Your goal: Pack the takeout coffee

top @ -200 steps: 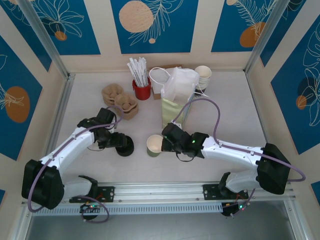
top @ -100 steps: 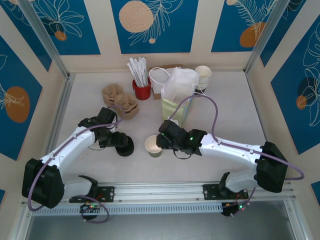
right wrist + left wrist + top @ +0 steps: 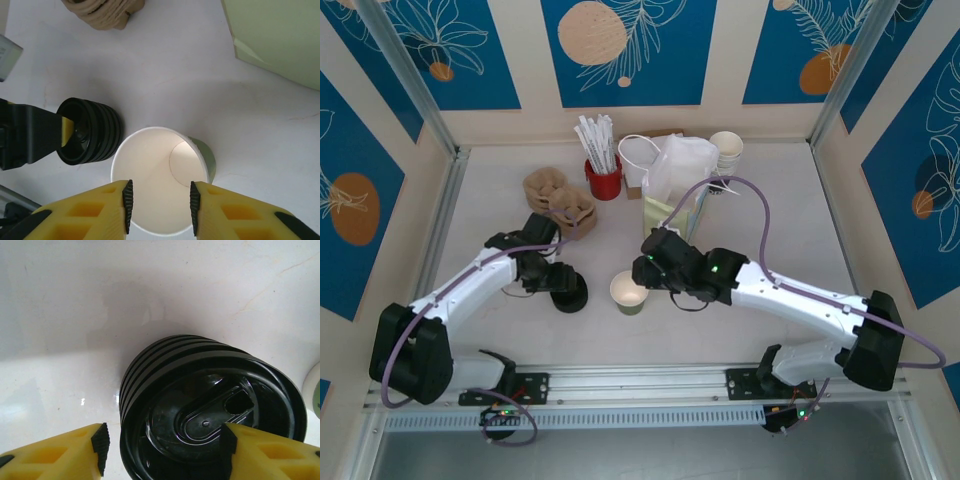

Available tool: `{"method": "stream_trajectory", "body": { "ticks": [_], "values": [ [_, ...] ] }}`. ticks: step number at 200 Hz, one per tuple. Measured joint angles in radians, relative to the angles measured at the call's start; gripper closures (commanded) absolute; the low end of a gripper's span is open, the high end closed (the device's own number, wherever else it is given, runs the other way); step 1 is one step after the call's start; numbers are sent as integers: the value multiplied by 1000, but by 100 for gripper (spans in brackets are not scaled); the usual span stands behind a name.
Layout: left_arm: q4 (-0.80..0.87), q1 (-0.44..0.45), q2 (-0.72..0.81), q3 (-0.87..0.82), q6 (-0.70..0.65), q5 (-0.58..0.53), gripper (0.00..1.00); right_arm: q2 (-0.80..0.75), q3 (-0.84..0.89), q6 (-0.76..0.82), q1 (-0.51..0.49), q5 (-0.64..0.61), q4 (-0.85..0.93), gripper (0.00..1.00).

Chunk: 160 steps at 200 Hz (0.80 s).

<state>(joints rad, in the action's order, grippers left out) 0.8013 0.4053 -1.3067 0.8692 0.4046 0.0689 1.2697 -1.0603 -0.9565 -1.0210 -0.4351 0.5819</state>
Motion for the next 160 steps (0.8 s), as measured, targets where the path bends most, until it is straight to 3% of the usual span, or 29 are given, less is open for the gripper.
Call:
{"method": "stream_trajectory", "body": {
  "ticks": [81, 160],
  "values": [
    [-2, 51, -51, 27, -7, -52, 50, -93, 0, 0, 1, -11, 51, 63],
    [-2, 73, -57, 28, 4, -78, 70, -130, 0, -1, 16, -14, 63, 63]
  ]
}}
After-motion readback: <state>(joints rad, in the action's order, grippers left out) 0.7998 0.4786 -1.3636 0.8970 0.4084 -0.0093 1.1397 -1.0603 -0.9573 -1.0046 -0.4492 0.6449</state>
